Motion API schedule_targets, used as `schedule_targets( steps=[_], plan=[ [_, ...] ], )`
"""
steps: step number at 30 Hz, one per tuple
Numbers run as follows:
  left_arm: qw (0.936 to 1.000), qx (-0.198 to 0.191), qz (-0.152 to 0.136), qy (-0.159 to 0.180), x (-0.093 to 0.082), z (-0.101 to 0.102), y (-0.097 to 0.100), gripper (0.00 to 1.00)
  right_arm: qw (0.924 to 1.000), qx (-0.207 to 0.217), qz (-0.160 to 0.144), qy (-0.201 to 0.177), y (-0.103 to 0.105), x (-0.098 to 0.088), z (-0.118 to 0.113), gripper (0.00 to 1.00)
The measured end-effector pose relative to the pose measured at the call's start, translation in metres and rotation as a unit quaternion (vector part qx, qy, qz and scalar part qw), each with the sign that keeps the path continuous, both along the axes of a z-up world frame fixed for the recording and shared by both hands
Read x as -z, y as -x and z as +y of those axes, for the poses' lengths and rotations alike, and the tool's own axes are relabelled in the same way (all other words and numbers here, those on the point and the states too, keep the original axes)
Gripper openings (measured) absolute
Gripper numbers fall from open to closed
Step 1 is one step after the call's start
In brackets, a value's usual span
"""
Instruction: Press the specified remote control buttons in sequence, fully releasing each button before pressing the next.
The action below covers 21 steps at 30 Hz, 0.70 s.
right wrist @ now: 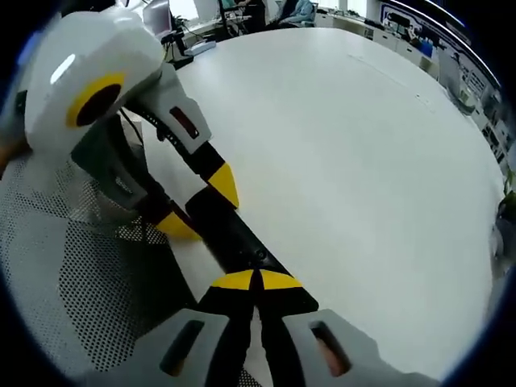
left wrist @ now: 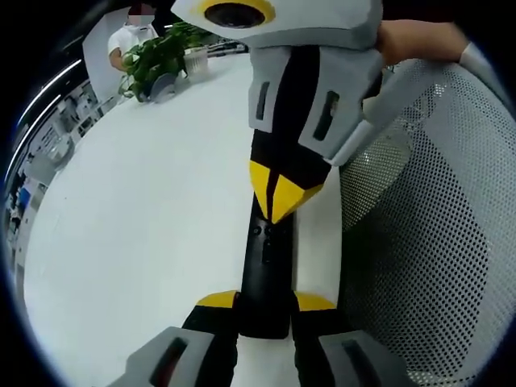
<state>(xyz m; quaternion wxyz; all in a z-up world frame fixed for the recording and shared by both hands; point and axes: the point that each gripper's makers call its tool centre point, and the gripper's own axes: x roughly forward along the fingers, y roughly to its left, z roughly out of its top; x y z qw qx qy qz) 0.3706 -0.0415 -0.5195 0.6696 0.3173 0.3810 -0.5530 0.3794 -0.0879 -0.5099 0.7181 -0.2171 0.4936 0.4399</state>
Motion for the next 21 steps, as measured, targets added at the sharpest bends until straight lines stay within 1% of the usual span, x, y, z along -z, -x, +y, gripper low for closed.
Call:
schedule_targets(
  steps=[2,4,11,21],
  plan=[
    [1.0,0.001,-0.001,0.0,0.0,0.0,-0.0001,0.25,1.0,-0.003,-0.003,-0.001,0.0002,-0.0003,-0.0001,0.0],
    [1.0,0.0,0.0,0.0,-0.0001,0.0001,0.0,0.25,1.0,0.006,-0.001,-0.003,0.0003,-0.0009,-0.0002,0.0],
    [1.0,0.0,0.001,0.001,-0.0005,0.0003,-0.0001,0.24,0.9999,0.012,0.005,-0.008,-0.0004,-0.0013,-0.0005,0.0],
    [1.0,0.002,0.001,0.001,-0.0005,0.0002,-0.0001,0.24,0.9995,0.019,0.025,-0.008,0.0037,-0.001,-0.0057,0.0]
  ],
)
